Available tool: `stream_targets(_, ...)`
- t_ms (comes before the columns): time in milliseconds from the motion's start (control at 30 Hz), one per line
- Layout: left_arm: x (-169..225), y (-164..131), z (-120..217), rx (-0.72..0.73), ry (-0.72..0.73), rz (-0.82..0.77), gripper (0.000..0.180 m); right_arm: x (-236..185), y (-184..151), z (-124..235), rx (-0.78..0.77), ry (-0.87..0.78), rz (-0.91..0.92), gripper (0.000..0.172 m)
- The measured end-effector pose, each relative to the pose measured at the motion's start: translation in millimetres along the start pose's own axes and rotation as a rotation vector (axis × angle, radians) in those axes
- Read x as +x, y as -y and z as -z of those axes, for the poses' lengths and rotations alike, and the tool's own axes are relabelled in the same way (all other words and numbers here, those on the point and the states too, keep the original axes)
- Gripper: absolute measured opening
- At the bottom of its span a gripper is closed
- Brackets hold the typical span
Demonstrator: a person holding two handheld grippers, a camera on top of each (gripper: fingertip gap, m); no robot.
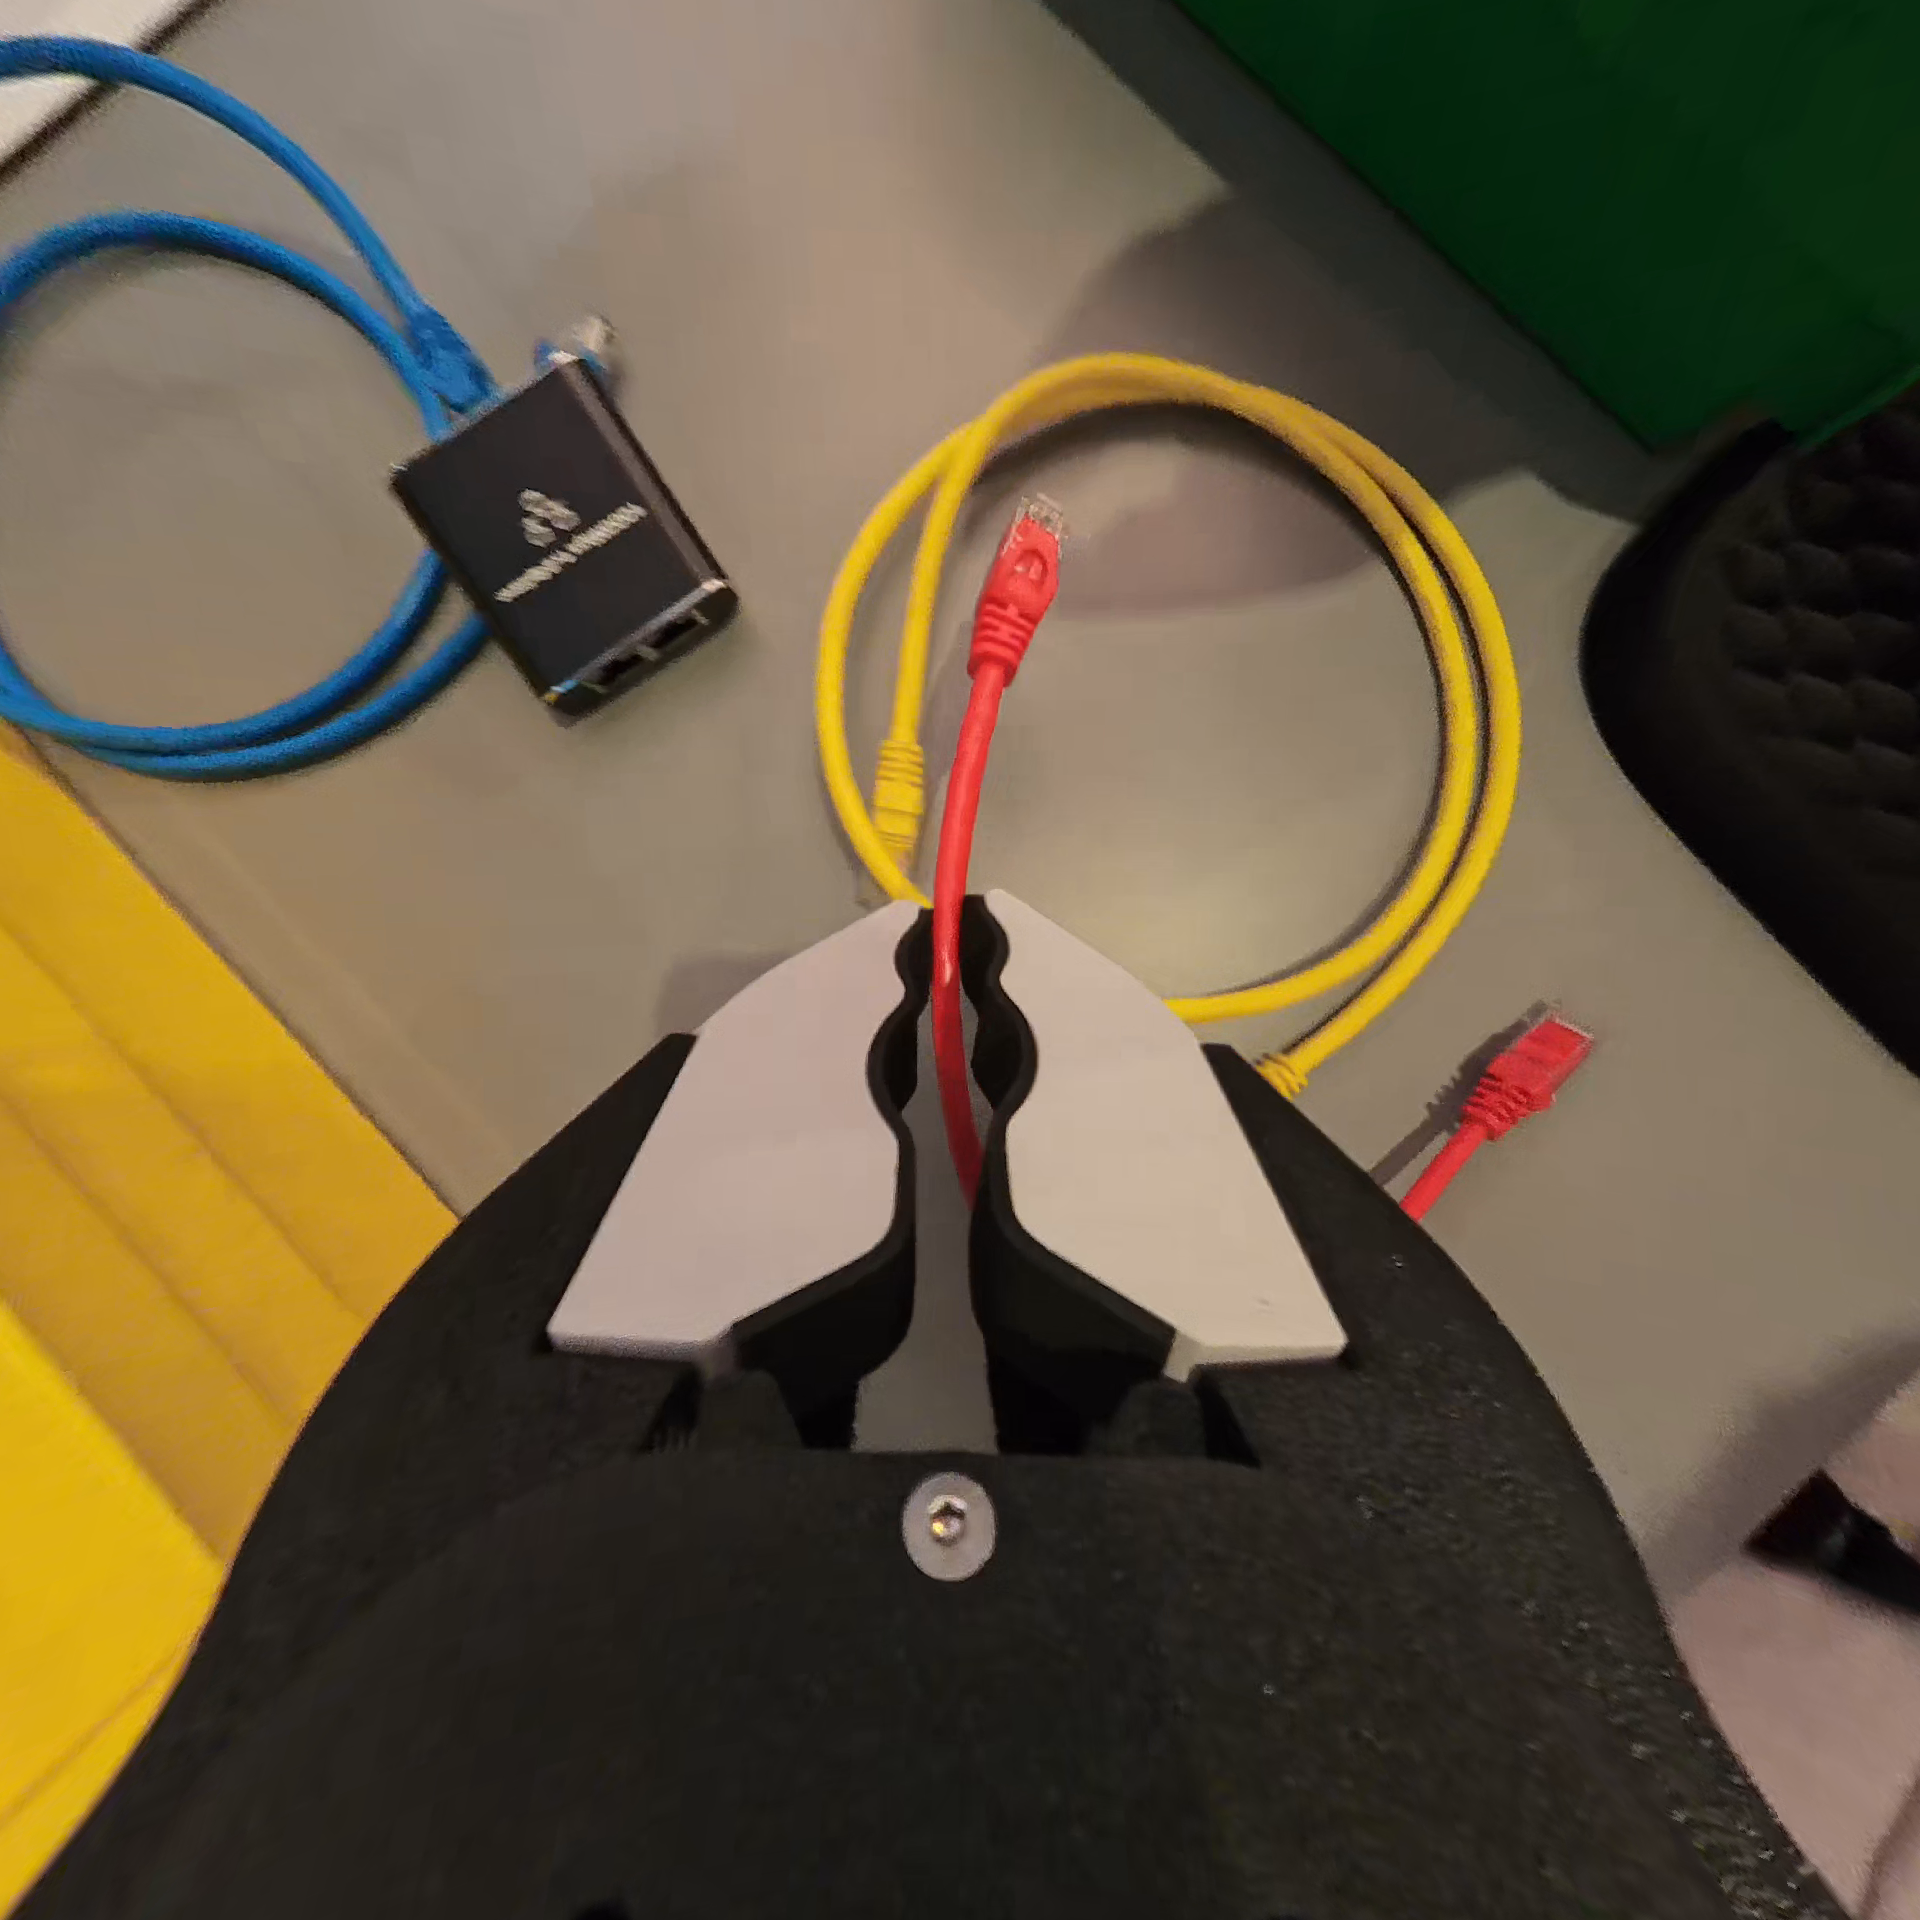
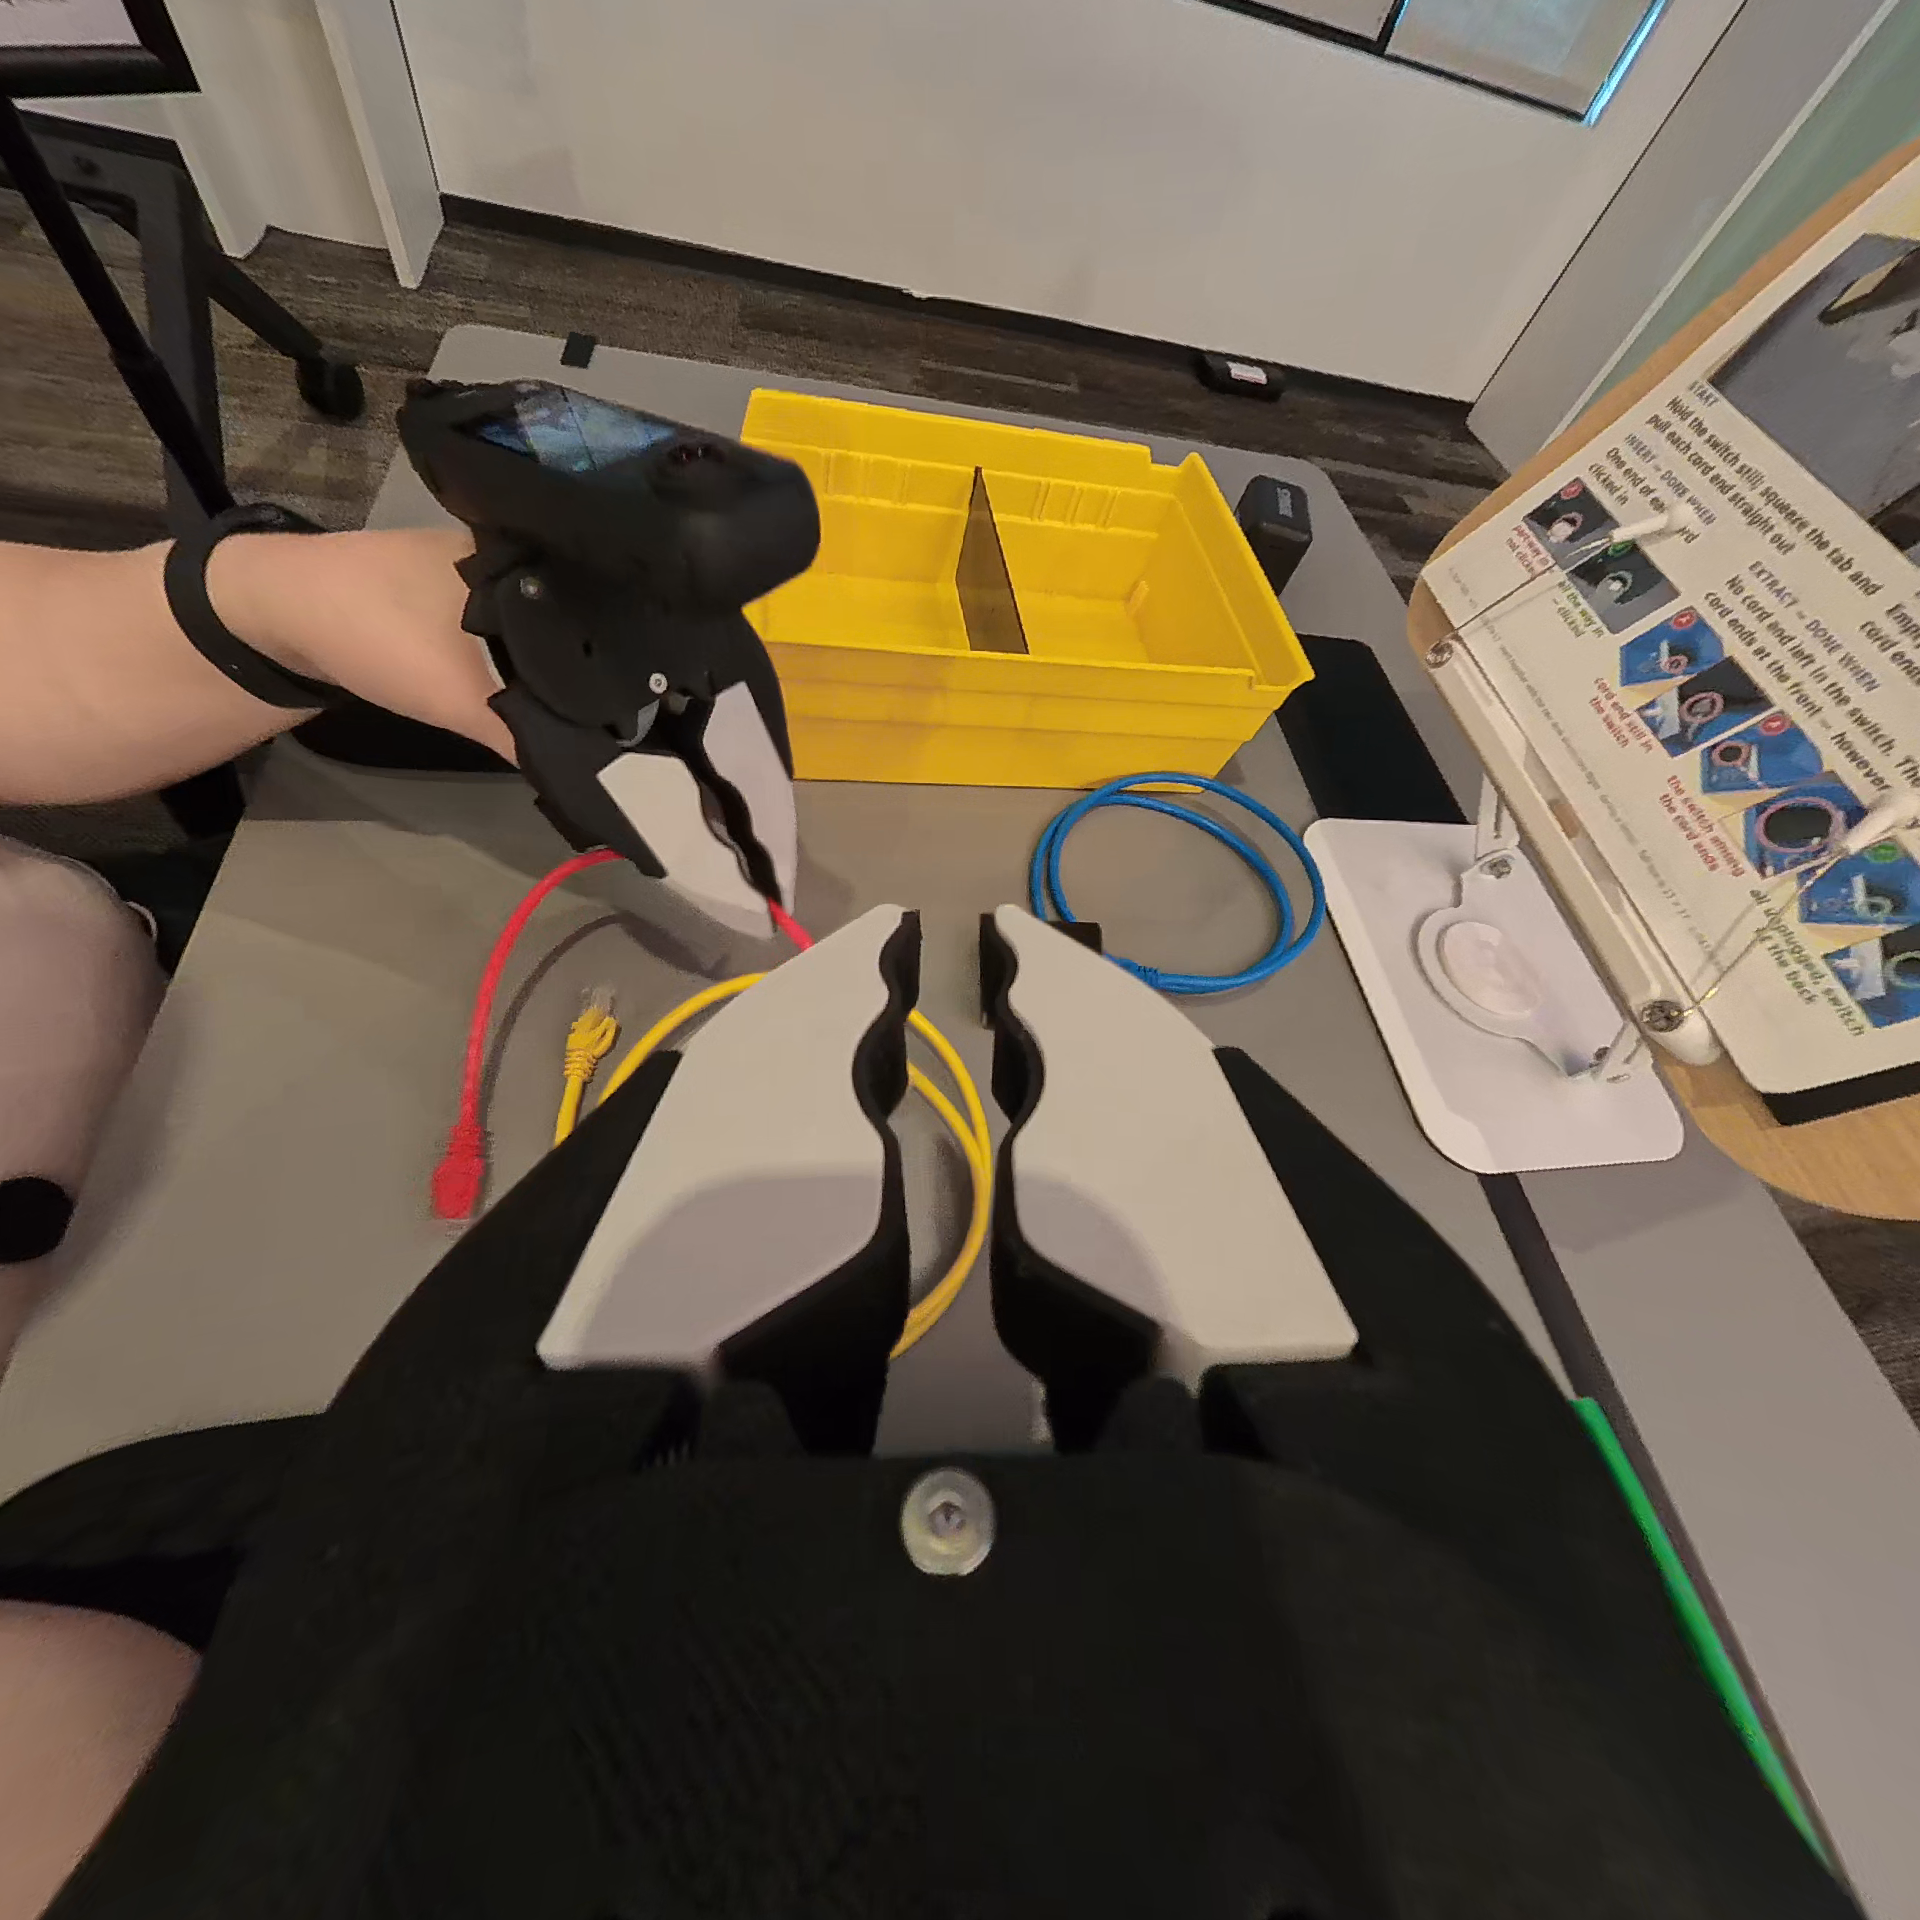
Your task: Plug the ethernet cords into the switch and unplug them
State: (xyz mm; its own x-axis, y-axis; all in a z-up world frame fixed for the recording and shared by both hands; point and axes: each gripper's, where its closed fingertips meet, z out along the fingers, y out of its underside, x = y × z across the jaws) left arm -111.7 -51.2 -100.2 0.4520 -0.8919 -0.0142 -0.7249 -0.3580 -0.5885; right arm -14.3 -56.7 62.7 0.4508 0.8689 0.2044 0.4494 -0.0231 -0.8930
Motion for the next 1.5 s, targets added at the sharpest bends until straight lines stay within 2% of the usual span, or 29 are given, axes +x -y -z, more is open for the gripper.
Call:
stream_targets(133, -18, 18, 19, 0.141, 0.062, 0.042, 0.004, -2, 1, -14, -0.028, 0.03, -0.11, 0.012)
stream_targets(233, -38, 32, 51, 0.283, 0.14, 0.079, 0.004, -11, 10, -37, -0.012, 0.11, -0.246, 0.012)
stream_targets(300, -52, 41, 76, 0.387, 0.187, 0.115, 0.004, -17, 24, -58, 0.034, 0.175, -0.358, 0.019)
stream_targets(400, -58, 51, 105, 0.517, 0.186, 0.15, 0.004, -13, 54, -92, 0.182, 0.223, -0.528, 0.021)
stream_targets(500, -67, 56, 124, 0.589, 0.243, 0.15, 0.004, -13, 61, -125, 0.243, 0.23, -0.582, 0.024)
stream_targets(567, -75, 55, 133, 0.613, 0.294, 0.148, 0.004, -20, 72, -136, 0.319, 0.277, -0.592, 0.031)
stream_targets(700, -71, 54, 132, 0.631, 0.28, 0.138, 0.004, -13, 93, -140, 0.536, 0.306, -0.727, 0.024)
stream_targets(800, -64, 51, 125, 0.636, 0.264, 0.129, 0.005, -9, 81, -147, 0.505, 0.315, -0.781, 0.016)
stream_targets(833, -64, 49, 123, 0.632, 0.271, 0.125, 0.005, -11, 80, -147, 0.499, 0.339, -0.777, 0.001)
stream_targets(967, -61, 46, 115, 0.624, 0.262, 0.128, 0.004, -16, 85, -140, 0.51, 0.408, -0.758, 0.0)
stream_targets(1100, -62, 48, 115, 0.642, 0.264, 0.134, 0.004, -16, 80, -130, 0.42, 0.382, -0.673, 0.001)
stream_targets(1133, -65, 49, 118, 0.655, 0.271, 0.14, 0.004, -15, 80, -125, 0.412, 0.372, -0.659, 0.001)
stream_targets(1233, -75, 51, 133, 0.712, 0.295, 0.169, 0.004, 6, 68, -124, 0.385, 0.213, -0.719, 0.019)
stream_targets(1367, -80, 56, 148, 0.755, 0.301, 0.182, 0.004, 0, 61, -152, 0.365, 0.227, -0.793, 0.039)
stream_targets(1500, -73, 58, 151, 0.767, 0.308, 0.157, 0.004, -6, 82, -163, 0.587, 0.323, -0.935, 0.033)
